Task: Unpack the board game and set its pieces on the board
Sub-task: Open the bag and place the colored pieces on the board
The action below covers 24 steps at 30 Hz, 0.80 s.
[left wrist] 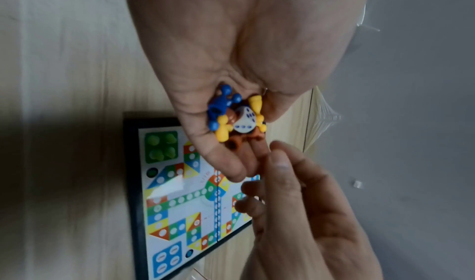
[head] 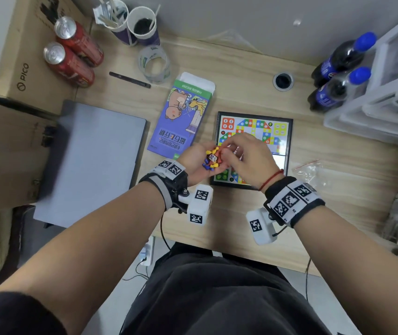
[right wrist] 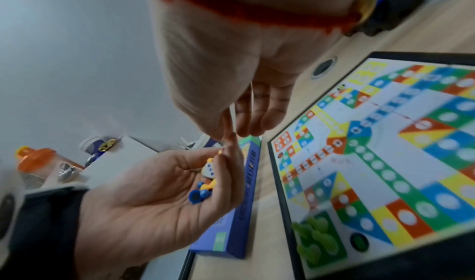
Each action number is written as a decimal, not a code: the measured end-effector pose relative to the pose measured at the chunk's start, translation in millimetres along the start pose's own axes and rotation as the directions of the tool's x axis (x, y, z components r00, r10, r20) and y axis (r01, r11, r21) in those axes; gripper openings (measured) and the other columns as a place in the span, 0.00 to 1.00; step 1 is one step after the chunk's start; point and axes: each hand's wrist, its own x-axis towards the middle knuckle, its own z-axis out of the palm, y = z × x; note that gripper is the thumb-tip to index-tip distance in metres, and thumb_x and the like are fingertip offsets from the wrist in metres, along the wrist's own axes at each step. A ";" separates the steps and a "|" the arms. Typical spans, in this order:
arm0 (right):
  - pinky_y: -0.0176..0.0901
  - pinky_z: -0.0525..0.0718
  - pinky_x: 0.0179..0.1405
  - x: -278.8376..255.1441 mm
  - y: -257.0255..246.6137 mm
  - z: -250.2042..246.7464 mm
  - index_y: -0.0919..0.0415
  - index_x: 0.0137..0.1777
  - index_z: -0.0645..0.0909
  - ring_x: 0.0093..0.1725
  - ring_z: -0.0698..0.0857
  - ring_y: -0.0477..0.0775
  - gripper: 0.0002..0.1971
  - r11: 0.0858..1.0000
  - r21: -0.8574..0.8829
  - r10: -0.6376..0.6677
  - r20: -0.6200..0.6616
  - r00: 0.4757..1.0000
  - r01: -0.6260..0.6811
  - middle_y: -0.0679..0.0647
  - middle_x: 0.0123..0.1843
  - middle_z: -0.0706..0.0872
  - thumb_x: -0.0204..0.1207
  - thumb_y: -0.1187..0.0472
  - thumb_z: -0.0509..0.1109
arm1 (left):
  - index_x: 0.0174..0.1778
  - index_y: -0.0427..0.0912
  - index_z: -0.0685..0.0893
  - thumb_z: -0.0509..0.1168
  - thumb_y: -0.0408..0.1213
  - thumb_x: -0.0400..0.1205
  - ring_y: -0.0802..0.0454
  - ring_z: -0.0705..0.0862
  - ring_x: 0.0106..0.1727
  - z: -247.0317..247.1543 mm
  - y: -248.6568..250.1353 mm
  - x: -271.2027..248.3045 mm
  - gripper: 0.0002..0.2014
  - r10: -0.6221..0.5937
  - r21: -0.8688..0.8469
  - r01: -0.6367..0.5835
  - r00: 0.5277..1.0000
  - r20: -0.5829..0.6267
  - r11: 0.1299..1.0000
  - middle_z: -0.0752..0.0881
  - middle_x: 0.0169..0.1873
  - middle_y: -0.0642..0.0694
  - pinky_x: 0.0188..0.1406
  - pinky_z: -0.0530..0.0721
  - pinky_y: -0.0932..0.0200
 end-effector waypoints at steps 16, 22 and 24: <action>0.38 0.81 0.44 -4.4 31.4 -33.8 0.53 0.47 0.85 0.37 0.82 0.44 0.05 0.999 -0.003 0.043 -0.031 0.999 -0.043 0.47 0.45 0.87 0.72 0.58 0.76 | 0.60 0.29 0.80 0.59 0.37 0.88 0.45 0.90 0.44 40.3 -8.4 21.1 0.14 -0.025 0.101 0.025 1.000 -0.004 0.995 0.88 0.48 0.34 0.51 0.90 0.49; 0.28 0.82 0.45 6.5 43.3 -48.6 0.57 0.49 0.84 0.38 0.84 0.43 0.05 0.993 0.088 0.084 -0.092 0.992 -0.076 0.45 0.39 0.87 0.75 0.60 0.74 | 0.50 0.34 0.84 0.53 0.42 0.90 0.47 0.89 0.35 41.3 -4.8 27.1 0.18 -0.060 0.140 0.058 0.998 0.014 0.989 0.87 0.34 0.41 0.43 0.89 0.56; 0.28 0.81 0.48 15.6 48.6 -49.6 0.58 0.51 0.86 0.39 0.85 0.43 0.06 0.994 0.070 0.090 -0.066 0.994 -0.085 0.46 0.40 0.87 0.76 0.61 0.74 | 0.48 0.37 0.81 0.51 0.43 0.90 0.49 0.85 0.33 39.9 -0.7 27.5 0.17 -0.091 0.107 0.087 0.995 0.038 0.990 0.83 0.30 0.45 0.42 0.84 0.58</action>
